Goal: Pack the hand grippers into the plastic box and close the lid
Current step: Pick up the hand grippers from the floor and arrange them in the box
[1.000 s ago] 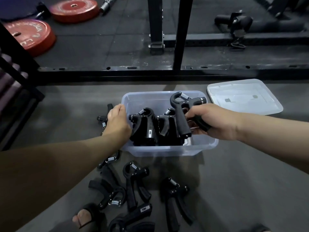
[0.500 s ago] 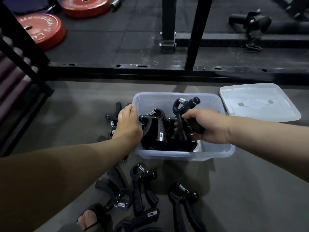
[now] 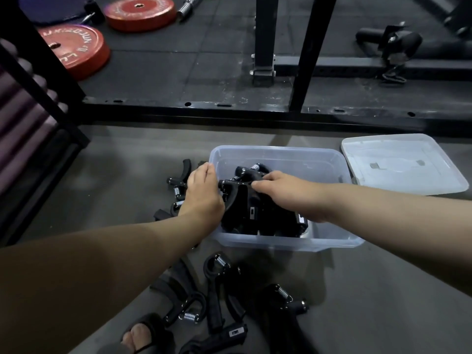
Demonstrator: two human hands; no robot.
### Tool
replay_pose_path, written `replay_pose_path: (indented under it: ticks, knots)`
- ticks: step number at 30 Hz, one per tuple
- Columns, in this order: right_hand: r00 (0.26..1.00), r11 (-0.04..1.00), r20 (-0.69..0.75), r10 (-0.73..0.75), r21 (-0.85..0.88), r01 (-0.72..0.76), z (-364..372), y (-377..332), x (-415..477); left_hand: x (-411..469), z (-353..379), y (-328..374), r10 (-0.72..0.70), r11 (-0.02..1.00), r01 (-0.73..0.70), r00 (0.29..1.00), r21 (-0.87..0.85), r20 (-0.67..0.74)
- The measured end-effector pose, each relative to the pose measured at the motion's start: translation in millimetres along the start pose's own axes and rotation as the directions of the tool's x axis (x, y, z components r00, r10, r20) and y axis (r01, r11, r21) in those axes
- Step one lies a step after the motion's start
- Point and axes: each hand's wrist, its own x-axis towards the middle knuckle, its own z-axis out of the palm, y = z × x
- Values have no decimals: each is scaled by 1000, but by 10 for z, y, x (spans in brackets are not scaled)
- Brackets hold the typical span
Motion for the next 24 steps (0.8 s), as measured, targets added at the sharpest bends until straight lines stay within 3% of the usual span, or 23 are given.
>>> replay_pose_path:
  ticks: [5,10,17,24]
  knots:
    - [999,965,-41,-27,-262,16,32,0,148,-17,-7,1,3,1000,-3,1000,-9,8]
    - [992,987,-124,-2,-161,-18,16,50,297,-10,0,-3,4,1000,-4,1000,-21,7]
    - [986,926,-161,36,-367,-94,225,-121,340,-5,3,-8,6,1000,-5,1000,-29,14]
    - [984,930,-155,84,-343,-133,219,-183,341,-8,-8,-8,6,1000,-5,1000,-28,17]
